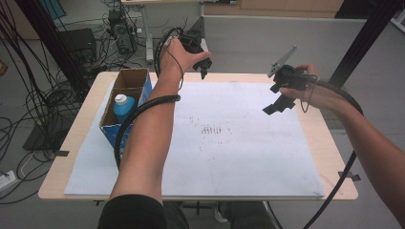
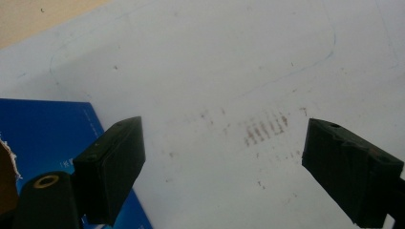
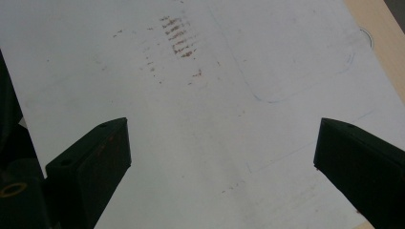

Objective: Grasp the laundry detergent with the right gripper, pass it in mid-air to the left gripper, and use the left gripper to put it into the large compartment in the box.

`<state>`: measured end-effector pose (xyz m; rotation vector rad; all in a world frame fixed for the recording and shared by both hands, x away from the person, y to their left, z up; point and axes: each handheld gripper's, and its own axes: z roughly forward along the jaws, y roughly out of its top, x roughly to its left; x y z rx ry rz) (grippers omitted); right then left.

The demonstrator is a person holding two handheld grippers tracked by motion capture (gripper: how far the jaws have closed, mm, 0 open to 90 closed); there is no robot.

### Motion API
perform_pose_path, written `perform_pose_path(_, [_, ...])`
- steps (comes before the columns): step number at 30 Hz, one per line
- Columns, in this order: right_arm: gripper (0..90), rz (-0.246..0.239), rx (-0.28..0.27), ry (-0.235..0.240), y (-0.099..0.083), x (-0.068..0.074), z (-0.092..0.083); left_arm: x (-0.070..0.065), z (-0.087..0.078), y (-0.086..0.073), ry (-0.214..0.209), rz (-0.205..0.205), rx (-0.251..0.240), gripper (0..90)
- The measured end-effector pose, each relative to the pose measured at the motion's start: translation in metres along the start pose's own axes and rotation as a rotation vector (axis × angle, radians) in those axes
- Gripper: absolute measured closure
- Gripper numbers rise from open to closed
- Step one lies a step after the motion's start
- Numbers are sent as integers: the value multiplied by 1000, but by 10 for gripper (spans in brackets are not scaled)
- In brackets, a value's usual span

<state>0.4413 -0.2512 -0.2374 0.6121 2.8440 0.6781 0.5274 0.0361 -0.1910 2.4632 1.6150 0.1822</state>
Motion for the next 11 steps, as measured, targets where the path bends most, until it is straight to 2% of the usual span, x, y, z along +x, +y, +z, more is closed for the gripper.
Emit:
perform_pose_path(6, [53, -2, 7, 0, -1, 1, 1, 0, -1, -2, 7, 1, -2, 150])
perform_pose_path(11, [53, -3, 16, 2, -1, 1, 2, -1, -2, -4, -3, 5, -5, 150])
